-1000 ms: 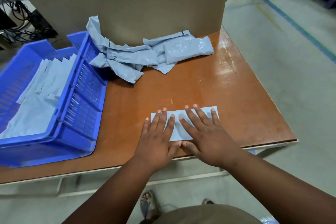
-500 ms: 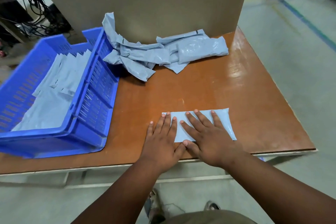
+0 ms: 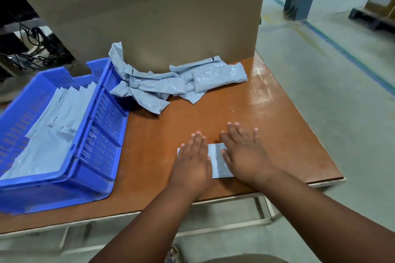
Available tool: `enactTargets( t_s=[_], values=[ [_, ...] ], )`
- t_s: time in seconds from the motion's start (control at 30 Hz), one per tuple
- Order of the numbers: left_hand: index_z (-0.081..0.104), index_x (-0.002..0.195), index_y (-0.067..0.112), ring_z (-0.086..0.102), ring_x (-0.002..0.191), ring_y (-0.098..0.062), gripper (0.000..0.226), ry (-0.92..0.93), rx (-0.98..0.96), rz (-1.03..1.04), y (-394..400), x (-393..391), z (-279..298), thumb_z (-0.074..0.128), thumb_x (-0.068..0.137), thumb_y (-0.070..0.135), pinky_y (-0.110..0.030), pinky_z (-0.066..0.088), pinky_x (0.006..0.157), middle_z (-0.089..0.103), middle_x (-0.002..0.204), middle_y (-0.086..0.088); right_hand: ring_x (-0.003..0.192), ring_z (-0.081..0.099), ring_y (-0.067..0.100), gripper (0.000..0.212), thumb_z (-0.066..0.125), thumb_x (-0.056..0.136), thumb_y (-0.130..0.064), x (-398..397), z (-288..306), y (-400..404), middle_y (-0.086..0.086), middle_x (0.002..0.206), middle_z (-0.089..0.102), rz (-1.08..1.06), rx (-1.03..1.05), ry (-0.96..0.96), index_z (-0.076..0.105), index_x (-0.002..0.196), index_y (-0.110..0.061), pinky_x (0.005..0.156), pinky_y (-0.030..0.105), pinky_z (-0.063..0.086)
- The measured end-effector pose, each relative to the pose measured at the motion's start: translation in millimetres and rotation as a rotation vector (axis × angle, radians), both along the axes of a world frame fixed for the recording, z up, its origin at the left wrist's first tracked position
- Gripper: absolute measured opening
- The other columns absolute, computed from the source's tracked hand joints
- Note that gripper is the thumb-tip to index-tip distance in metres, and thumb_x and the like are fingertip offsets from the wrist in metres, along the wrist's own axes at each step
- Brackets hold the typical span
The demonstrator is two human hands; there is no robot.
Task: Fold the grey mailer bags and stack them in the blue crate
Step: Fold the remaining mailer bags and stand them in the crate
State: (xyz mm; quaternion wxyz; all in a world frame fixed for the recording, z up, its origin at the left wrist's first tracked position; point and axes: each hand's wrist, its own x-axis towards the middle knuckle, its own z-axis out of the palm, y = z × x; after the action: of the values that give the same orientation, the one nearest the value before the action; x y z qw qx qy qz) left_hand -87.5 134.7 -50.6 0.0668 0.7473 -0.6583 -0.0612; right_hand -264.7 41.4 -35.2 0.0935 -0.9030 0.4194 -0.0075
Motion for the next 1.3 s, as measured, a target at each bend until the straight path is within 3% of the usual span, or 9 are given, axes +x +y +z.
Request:
enactTargets(
  t_s=[0.13, 0.33, 0.5, 0.7, 0.83, 0.93, 1.03, 1.13, 1.3],
  values=[
    [0.016, 0.170, 0.017, 0.001, 0.165, -0.018, 0.069, 0.021, 0.069, -0.045, -17.5, -11.7, -22.9, 0.012, 0.106, 0.043, -0.046, 0.011, 0.132, 0.005, 0.178, -0.003, 0.165, 0.004, 0.025, 0.078, 0.000, 0.099, -0.055, 12.1, -22.0, 4.0, 0.002, 0.179, 0.009, 0.055, 0.036, 0.058, 0.017, 0.169, -0.026, 0.129, 0.061, 0.002],
    [-0.003, 0.170, 0.024, -0.015, 0.163, -0.014, 0.082, -0.108, 0.139, 0.101, 18.6, 59.8, -36.8, -0.002, 0.100, 0.066, -0.047, -0.004, 0.132, -0.013, 0.178, 0.003, 0.164, -0.009, 0.020, 0.075, 0.003, 0.104, -0.068, -47.0, -34.5, -20.4, -0.006, 0.179, -0.005, -0.060, 0.040, 0.053, 0.005, 0.170, -0.033, 0.130, 0.057, -0.005],
    [0.007, 0.170, 0.019, -0.010, 0.164, -0.021, 0.089, -0.089, 0.119, 0.192, 21.5, 56.5, -16.8, -0.007, 0.095, 0.065, -0.051, 0.000, 0.132, -0.007, 0.179, -0.004, 0.164, -0.009, 0.024, 0.069, 0.009, 0.110, -0.060, -46.0, -15.7, -24.8, 0.001, 0.179, -0.001, -0.142, 0.040, 0.002, 0.013, 0.170, -0.026, 0.130, 0.059, -0.004],
    [0.009, 0.171, 0.018, -0.007, 0.164, -0.019, 0.078, -0.019, 0.110, -0.057, -4.9, -14.8, -25.1, 0.006, 0.100, 0.048, -0.052, 0.008, 0.131, -0.003, 0.178, 0.000, 0.165, -0.005, 0.024, 0.071, 0.018, 0.106, -0.049, 3.4, -29.2, 7.6, 0.001, 0.179, 0.004, 0.222, 0.054, -0.039, 0.007, 0.171, -0.023, 0.131, 0.056, -0.003],
    [-0.003, 0.170, 0.028, -0.014, 0.163, -0.018, 0.081, -0.147, 0.224, 0.035, 4.7, 16.8, -18.2, 0.004, 0.101, 0.070, -0.056, -0.002, 0.131, -0.013, 0.178, 0.004, 0.164, -0.011, 0.019, 0.073, 0.015, 0.107, -0.066, -36.9, -33.6, -5.4, -0.004, 0.179, -0.005, 0.146, 0.051, 0.047, 0.002, 0.170, -0.032, 0.131, 0.052, -0.008],
    [0.011, 0.169, 0.031, 0.003, 0.164, -0.025, 0.080, -0.166, 0.295, 0.032, -7.3, 37.6, 7.2, 0.019, 0.102, 0.076, -0.060, 0.004, 0.131, 0.004, 0.179, 0.000, 0.164, -0.007, 0.018, 0.072, 0.019, 0.109, -0.065, -62.5, -25.0, -19.4, -0.004, 0.179, -0.004, 0.022, 0.090, -0.013, 0.003, 0.170, -0.032, 0.132, 0.048, -0.004],
    [0.029, 0.162, 0.034, 0.037, 0.153, -0.024, 0.079, -0.014, 0.238, -0.093, -33.9, 25.5, 29.8, 0.043, 0.098, 0.077, -0.049, 0.029, 0.126, 0.036, 0.169, 0.002, 0.164, 0.006, 0.021, 0.068, 0.030, 0.109, -0.062, -64.1, -16.1, -22.0, -0.003, 0.178, 0.011, -0.057, 0.095, -0.125, 0.015, 0.169, -0.034, 0.133, 0.048, 0.004],
    [0.041, 0.154, 0.033, 0.053, 0.135, -0.024, 0.087, 0.030, 0.253, -0.143, -65.2, -0.6, 42.5, 0.063, 0.084, 0.080, -0.042, 0.049, 0.104, 0.055, 0.152, 0.004, 0.163, 0.010, 0.020, 0.064, 0.038, 0.109, -0.057, -56.2, -1.9, -14.7, -0.005, 0.177, 0.015, -0.057, 0.100, -0.206, 0.022, 0.167, -0.035, 0.133, 0.049, 0.006],
    [0.061, 0.109, 0.028, 0.063, 0.095, -0.018, 0.057, 0.161, 0.403, -0.066, -96.1, -19.3, 45.4, 0.088, 0.071, 0.062, -0.037, 0.054, 0.075, 0.065, 0.106, 0.004, 0.160, 0.022, 0.019, 0.054, 0.040, 0.107, -0.055, -71.3, -1.9, -9.9, -0.008, 0.173, 0.027, -0.097, 0.127, -0.349, 0.043, 0.157, -0.038, 0.131, 0.049, 0.016]
  ],
)
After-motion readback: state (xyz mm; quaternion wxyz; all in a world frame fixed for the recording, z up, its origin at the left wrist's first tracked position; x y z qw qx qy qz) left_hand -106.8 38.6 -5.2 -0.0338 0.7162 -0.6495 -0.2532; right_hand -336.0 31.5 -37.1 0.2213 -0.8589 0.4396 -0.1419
